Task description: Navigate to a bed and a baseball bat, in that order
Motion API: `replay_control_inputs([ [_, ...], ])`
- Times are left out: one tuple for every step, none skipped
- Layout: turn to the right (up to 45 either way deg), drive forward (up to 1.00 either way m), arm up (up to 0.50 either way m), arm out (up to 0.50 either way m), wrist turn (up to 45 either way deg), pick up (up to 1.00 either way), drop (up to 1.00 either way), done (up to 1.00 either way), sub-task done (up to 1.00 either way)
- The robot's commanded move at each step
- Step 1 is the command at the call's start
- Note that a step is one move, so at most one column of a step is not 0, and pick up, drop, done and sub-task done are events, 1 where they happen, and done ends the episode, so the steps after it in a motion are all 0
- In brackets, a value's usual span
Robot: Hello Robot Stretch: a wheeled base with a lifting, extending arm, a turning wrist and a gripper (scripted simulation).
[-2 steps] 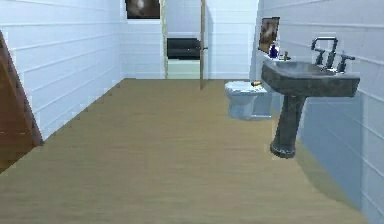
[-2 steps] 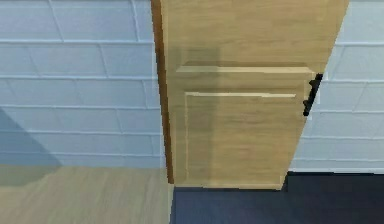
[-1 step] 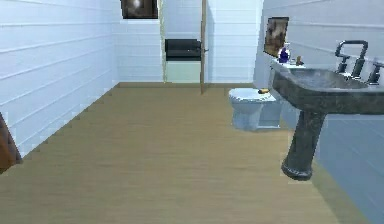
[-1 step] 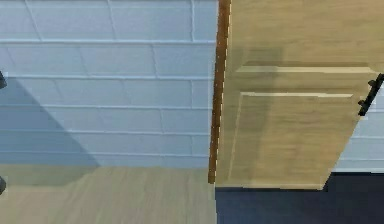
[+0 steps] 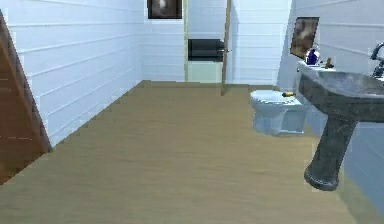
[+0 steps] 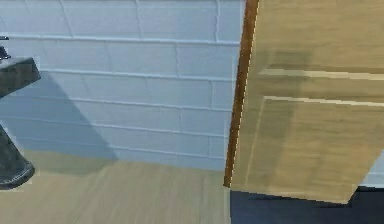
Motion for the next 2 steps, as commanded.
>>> replay_control_inputs([
  [0.0, 1.00, 0.00, 0.00, 0.0, 0.00, 0.00, 0.00, 0.00],
  [0.0, 1.00, 0.00, 0.00, 0.0, 0.00, 0.00, 0.00, 0.00],
])
